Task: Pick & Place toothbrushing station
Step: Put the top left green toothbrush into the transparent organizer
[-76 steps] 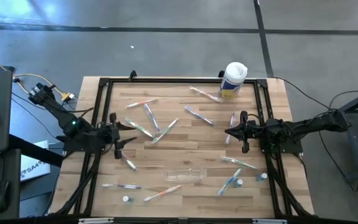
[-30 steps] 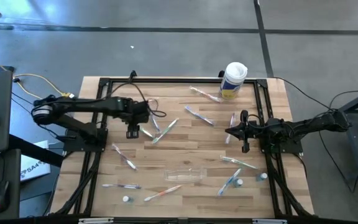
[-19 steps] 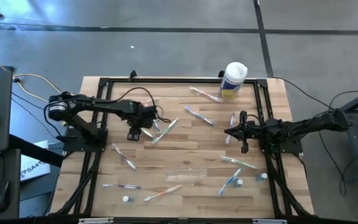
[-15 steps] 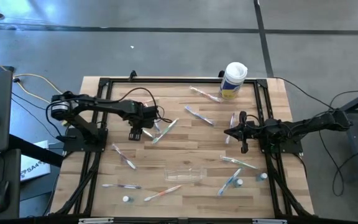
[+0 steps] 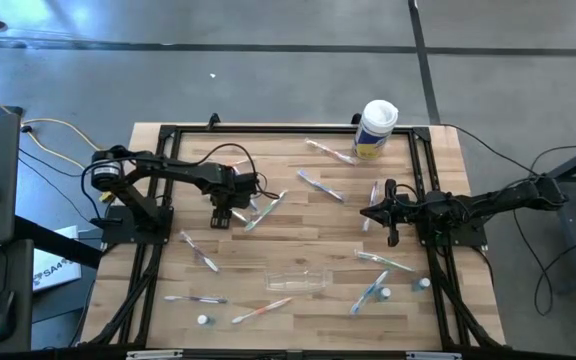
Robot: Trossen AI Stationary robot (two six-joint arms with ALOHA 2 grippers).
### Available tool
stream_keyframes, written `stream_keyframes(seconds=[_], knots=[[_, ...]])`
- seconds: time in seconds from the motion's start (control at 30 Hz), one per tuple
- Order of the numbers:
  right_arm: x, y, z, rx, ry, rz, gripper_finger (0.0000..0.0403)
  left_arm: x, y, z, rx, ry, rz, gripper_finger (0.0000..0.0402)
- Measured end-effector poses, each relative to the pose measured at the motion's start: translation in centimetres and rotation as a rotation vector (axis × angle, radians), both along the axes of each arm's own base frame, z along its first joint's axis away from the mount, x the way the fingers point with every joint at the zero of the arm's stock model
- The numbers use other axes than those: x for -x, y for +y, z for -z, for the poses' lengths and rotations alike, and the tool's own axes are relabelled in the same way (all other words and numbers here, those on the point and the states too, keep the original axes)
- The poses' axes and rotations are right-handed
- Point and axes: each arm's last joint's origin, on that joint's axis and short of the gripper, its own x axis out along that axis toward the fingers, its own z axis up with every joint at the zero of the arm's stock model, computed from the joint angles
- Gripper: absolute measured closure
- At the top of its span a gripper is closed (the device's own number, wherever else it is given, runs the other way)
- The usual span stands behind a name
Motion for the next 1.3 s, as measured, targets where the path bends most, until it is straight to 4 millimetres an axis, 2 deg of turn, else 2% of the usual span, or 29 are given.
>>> stream_keyframes(seconds=[0.13, 0.23, 0.33, 0.5, 0.73, 0.9, 1.03, 1.1, 1.3], knots=[[0.0, 0.0, 0.0, -0.004, -0.002, 0.001, 0.0400, -0.2, 0.0, 0.9, 0.013, 0.042, 0.026, 0.0225], [0.0, 0.0, 0.0, -0.004, -0.002, 0.001, 0.0400, -0.1, 0.0, 1.6, 0.021, 0.092, 0.026, 0.0242], [0.0, 0.0, 0.0, -0.004, -0.002, 0.001, 0.0400, 0.0, 0.0, 2.1, 0.031, 0.130, 0.039, 0.0283], [0.0, 0.0, 0.0, -0.007, -0.002, 0.000, 0.0400, 0.0, 0.0, 2.3, 0.020, 0.146, 0.052, 0.0381], [0.0, 0.0, 0.0, -0.007, -0.002, 0.001, 0.0400, 0.3, 0.0, 2.1, -0.005, 0.185, 0.023, 0.0390], [0.0, 0.0, 0.0, -0.007, -0.002, 0.001, 0.0400, 0.4, -0.6, -0.5, -0.086, 0.293, 0.035, 0.0391], [0.0, 0.0, 0.0, -0.007, -0.002, -0.001, 0.0400, -0.4, -1.9, -4.1, -0.250, 0.351, 0.047, 0.0391], [0.0, 0.0, 0.0, -0.007, 0.000, -0.006, 0.0400, -0.5, -2.9, -5.8, -0.305, 0.401, 0.062, 0.0391], [0.0, 0.1, 0.0, -0.016, -0.005, -0.047, 0.0400, -2.6, -7.3, -11.4, -0.508, 0.256, 0.156, 0.0391]])
